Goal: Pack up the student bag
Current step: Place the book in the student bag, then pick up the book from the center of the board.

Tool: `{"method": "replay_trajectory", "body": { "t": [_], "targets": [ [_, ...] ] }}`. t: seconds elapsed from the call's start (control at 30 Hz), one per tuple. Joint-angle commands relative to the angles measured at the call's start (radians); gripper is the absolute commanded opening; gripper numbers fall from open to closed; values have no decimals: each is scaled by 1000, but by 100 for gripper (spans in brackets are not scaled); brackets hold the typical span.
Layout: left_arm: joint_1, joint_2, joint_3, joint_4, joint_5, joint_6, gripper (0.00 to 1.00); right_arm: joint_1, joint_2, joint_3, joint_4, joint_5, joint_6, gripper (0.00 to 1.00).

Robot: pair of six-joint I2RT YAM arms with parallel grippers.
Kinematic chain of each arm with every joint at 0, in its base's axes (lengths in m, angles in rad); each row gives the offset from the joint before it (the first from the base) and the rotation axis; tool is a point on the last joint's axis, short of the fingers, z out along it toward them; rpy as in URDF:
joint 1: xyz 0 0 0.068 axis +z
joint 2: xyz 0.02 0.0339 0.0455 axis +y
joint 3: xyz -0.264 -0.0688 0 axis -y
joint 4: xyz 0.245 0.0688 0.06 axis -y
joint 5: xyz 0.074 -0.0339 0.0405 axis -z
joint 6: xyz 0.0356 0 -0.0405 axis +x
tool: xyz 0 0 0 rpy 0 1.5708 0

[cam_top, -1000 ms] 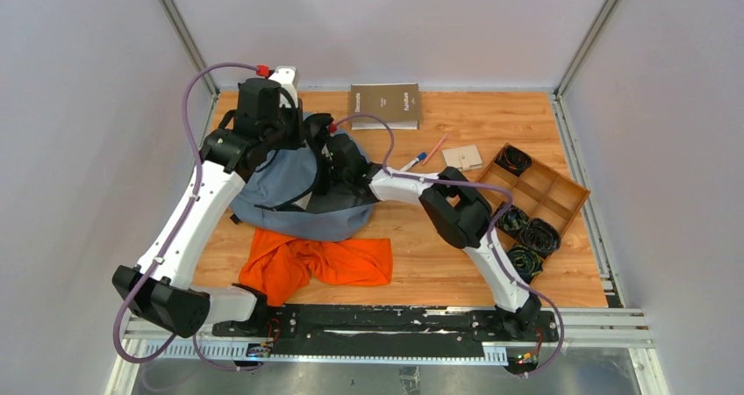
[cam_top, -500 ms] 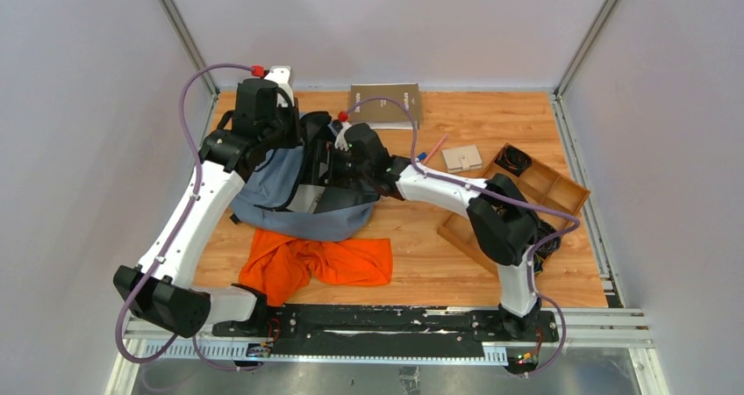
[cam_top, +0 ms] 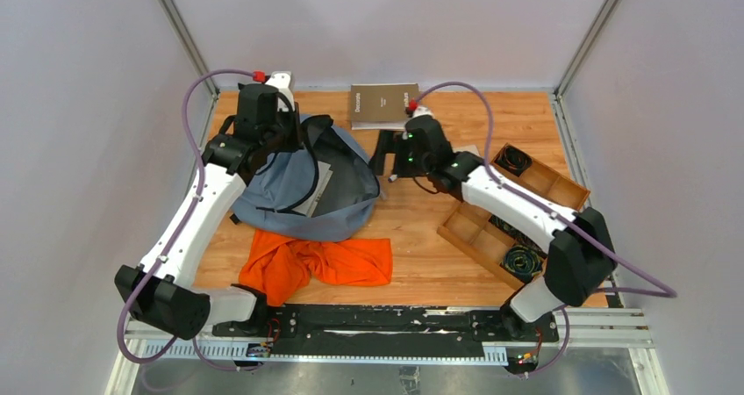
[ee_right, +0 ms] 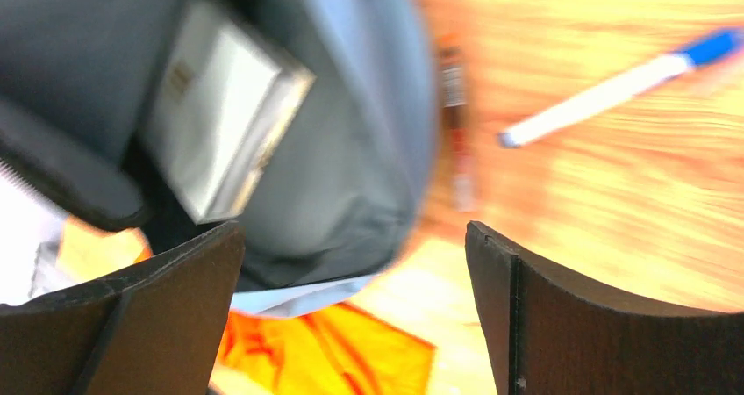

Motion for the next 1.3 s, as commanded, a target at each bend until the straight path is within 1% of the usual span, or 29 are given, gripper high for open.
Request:
{"method": "replay_trajectory", "body": {
  "t": [0.0, 0.07, 0.17, 0.27, 0.33, 0.43, 0.53, 0.63, 0.7, 0.83, 0.9, 0.97, 1.07, 1.2, 1.27],
  "targets": [
    [10, -33, -15, 48, 17, -11, 0, -140, -90, -93, -97, 192, -32, 100],
    [11, -33, -14, 46, 11, -11, 0, -182, -98, -104, -105, 197, -44, 100],
    [14, -36, -21, 45, -11, -9, 0, -214, -79, -85, -136, 219, -80, 100],
    [28, -39, -28, 36, -65, -34, 0, -225, -19, -35, -184, 231, -103, 100],
    [55, -46, -37, 33, -65, -67, 0, -226, 32, 11, -228, 228, -107, 99],
    [86, -59, -42, 30, -79, -83, 0, -226, 104, 75, -283, 214, -68, 91],
    [110, -70, -37, 13, -125, -94, 0, -226, 157, 103, -289, 162, -29, 84],
    [150, -76, -21, -12, -147, -91, 0, -226, 196, 127, -291, 133, -14, 81],
    [180, -81, -12, -23, -137, -87, 0, -226, 206, 138, -291, 119, -19, 81],
    [200, -96, 8, -24, -83, -52, 0, -226, 181, 131, -277, 84, -52, 80],
    [200, -100, 23, -21, -12, 10, 0, -227, 129, 87, -230, 90, -80, 80],
    [200, -106, 34, -28, 3, 34, 0, -226, 65, 34, -184, 118, -110, 81],
    [200, -118, 33, -19, -23, 38, 0, -226, 1, -10, -158, 160, -168, 82],
    [200, -122, 25, 5, 50, 24, 0, -227, -34, -35, -159, 172, -190, 82],
    [200, -128, 14, 16, 46, 14, 0, -227, -38, -44, -160, 168, -188, 83]
  ]
}}
